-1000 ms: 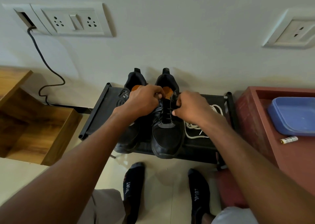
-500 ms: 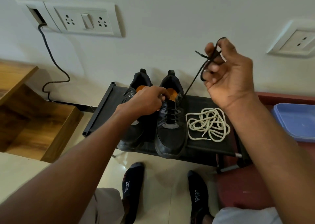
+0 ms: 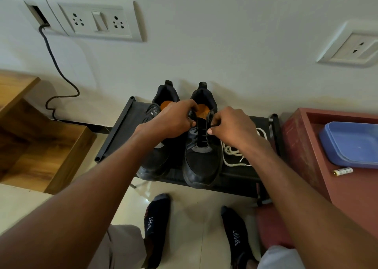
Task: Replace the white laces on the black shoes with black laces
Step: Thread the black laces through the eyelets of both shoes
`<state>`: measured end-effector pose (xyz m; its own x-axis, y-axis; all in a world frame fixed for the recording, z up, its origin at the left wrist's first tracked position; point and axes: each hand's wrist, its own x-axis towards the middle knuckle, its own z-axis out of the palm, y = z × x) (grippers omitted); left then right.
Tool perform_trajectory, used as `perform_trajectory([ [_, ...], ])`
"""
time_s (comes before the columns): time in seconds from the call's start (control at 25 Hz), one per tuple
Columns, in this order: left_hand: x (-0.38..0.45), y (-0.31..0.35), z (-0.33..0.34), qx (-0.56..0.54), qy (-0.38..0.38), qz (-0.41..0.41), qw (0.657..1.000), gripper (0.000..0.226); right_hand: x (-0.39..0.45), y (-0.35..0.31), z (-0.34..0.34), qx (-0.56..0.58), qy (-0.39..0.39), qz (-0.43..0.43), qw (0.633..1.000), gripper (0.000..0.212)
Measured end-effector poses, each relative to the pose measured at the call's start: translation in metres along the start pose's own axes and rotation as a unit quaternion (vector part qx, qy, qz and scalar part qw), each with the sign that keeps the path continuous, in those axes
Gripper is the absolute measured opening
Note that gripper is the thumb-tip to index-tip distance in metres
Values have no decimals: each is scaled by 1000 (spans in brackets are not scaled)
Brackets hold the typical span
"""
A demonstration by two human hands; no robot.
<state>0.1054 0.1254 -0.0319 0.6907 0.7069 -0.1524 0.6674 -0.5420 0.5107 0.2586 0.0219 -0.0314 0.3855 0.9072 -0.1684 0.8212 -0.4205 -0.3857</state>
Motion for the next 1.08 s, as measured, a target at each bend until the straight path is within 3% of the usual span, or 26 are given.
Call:
perform_trajectory([
  [0.28, 2, -9, 0, -15, 8, -8, 1000, 49, 10, 6, -3, 80, -32, 59, 995, 18],
  [0.48, 1, -8, -3, -15, 33, -8, 999, 44, 5, -1, -11, 91, 20, -21, 995, 12],
  [0.56, 3, -7, -8, -74, 84, -12, 994, 32, 0, -10, -22, 187, 52, -58, 979, 15],
  [0.68, 1, 0, -14, -240, 117, -11, 964, 25, -7, -18, -34, 362, 0, -93, 928, 16],
  [0.84, -8, 17, -24, -470, 13, -20, 882, 52, -4, -17, -37, 440, -4, -93, 893, 17],
  [0.92, -8, 19, -26, -500, -27, -27, 865, 55, -3, -17, -37, 425, 40, -87, 900, 14],
  [1.0, -9, 19, -25, -474, -31, -14, 880, 46, -4, -18, -39, 420, 80, -76, 901, 18],
  [1.08, -10, 17, -25, -456, -4, -11, 890, 34, -3, -14, -44, 499, 65, -35, 863, 19],
])
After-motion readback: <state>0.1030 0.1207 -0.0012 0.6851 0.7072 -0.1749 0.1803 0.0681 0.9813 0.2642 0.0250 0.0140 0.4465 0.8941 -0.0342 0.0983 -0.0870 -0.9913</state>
